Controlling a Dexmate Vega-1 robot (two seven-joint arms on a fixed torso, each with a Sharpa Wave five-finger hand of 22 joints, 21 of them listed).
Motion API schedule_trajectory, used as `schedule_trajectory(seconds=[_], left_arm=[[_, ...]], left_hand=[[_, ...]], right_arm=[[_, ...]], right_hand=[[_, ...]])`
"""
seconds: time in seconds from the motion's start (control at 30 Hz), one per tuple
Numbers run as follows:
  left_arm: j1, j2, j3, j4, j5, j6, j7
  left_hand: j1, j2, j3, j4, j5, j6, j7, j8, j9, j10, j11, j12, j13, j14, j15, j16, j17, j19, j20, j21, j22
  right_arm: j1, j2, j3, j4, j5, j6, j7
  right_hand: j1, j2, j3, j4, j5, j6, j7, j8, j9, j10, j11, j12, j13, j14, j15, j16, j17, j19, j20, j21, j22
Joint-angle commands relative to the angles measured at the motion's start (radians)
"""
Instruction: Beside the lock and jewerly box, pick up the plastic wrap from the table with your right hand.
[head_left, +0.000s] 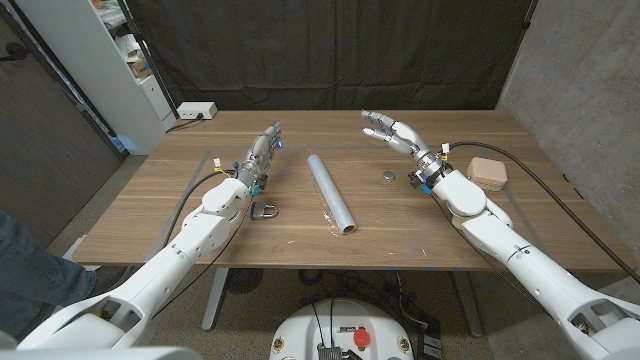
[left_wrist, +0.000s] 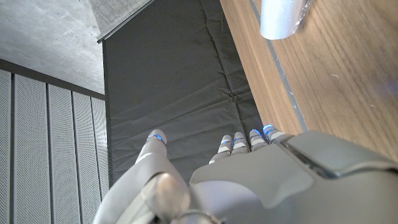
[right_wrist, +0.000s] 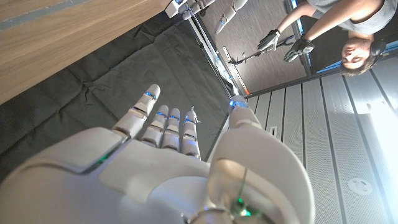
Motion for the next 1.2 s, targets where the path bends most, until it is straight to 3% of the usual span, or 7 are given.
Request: schedule_trajectory(seconds=[0.03, 0.7, 0.87, 1.2], left_arm=[[0.013, 0.010, -0.001, -0.035, 0.014, 0.044, 0.042], [-0.011, -0.010, 0.012, 0.014, 0.014, 0.028, 0.015], [-0.019, -0.012, 0.013, 0.027, 0.016, 0.022, 0.011], [-0.039, -0.026, 0.018, 0.068, 0.014, 0.002, -0.012]], left_hand=[[0.013, 0.005, -0.001, -0.005, 0.000, 0.006, -0.001, 0.007, 0.003, -0.008, 0.001, 0.007, 0.004, -0.049, 0.006, 0.005, 0.002, -0.100, 0.006, 0.005, 0.006], [0.015, 0.006, -0.002, -0.008, 0.000, 0.006, -0.001, 0.007, 0.003, -0.009, 0.002, 0.007, 0.004, -0.050, 0.005, 0.005, 0.002, -0.101, 0.012, 0.005, 0.006], [0.016, 0.006, -0.002, -0.008, 0.000, 0.006, -0.002, 0.007, 0.004, -0.009, 0.001, 0.007, 0.004, -0.051, 0.005, 0.005, 0.002, -0.102, 0.015, 0.005, 0.006], [0.017, 0.007, -0.002, -0.010, -0.001, 0.006, -0.002, 0.007, 0.004, -0.010, 0.000, 0.007, 0.004, -0.052, 0.005, 0.005, 0.002, -0.103, 0.016, 0.006, 0.006]], right_arm=[[0.017, -0.037, -0.035, -0.010, -0.093, 0.008, -0.071], [-0.003, -0.102, -0.082, -0.120, -0.248, -0.092, -0.210], [-0.008, -0.115, -0.091, -0.144, -0.272, -0.119, -0.231], [-0.013, -0.136, -0.109, -0.199, -0.336, -0.175, -0.278]], right_hand=[[0.014, -0.008, 0.006, -0.004, 0.007, 0.006, -0.003, 0.007, 0.002, 0.010, -0.001, 0.002, 0.006, 0.013, -0.003, 0.004, 0.004, 0.011, -0.002, 0.003, 0.003], [0.020, -0.039, 0.000, -0.002, 0.013, 0.017, 0.001, 0.007, 0.002, 0.030, 0.017, 0.005, 0.007, 0.033, 0.005, 0.005, 0.005, 0.017, 0.015, -0.002, 0.003], [0.019, -0.049, -0.003, 0.004, 0.018, 0.021, 0.008, 0.007, 0.003, 0.039, 0.030, 0.005, 0.007, 0.047, 0.016, 0.007, 0.007, 0.037, 0.039, 0.002, 0.003], [0.017, -0.054, -0.004, 0.008, 0.020, 0.022, 0.010, 0.006, 0.003, 0.041, 0.033, 0.004, 0.007, 0.049, 0.020, 0.006, 0.008, 0.031, 0.043, -0.004, 0.003]])
